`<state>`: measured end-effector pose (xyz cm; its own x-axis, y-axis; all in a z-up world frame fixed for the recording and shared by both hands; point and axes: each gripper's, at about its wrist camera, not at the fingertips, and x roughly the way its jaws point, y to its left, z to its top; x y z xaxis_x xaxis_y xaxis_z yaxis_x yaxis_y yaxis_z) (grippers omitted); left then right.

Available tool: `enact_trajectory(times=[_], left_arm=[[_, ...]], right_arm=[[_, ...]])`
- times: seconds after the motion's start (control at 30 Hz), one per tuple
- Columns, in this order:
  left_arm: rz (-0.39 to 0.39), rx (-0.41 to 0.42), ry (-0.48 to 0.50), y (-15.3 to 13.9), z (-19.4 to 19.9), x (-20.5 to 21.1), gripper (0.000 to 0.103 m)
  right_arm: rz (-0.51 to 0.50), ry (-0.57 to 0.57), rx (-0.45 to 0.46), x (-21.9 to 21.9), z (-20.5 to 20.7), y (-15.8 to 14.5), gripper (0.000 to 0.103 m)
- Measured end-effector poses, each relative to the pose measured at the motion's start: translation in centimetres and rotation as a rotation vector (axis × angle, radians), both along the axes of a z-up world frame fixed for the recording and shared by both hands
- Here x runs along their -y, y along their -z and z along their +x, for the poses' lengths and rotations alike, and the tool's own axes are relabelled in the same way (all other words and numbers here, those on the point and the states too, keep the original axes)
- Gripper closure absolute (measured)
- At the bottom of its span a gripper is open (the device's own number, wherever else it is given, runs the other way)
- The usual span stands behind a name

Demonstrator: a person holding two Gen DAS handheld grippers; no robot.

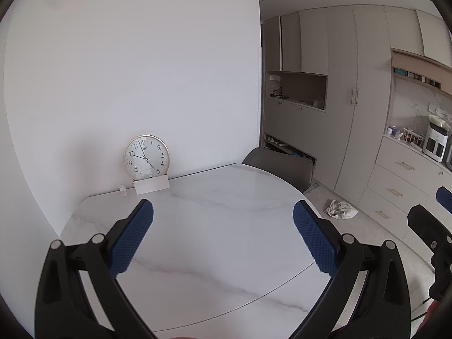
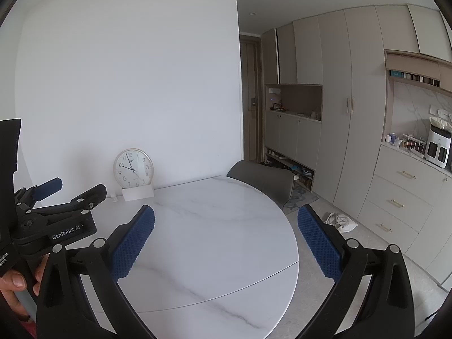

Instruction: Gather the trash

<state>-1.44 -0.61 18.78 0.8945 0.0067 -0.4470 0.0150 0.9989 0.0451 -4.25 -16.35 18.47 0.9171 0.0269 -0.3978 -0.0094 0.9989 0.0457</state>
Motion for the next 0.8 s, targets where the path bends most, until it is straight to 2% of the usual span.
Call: enact_trajectory(times=[0.8], left_arm=[[-0.008,-0.018,-0.023,0.77,0.53,-0.09,0.008]], right_arm=[[0.015,0.014,-0.026,-0.55,0.91,0.60,0.002]])
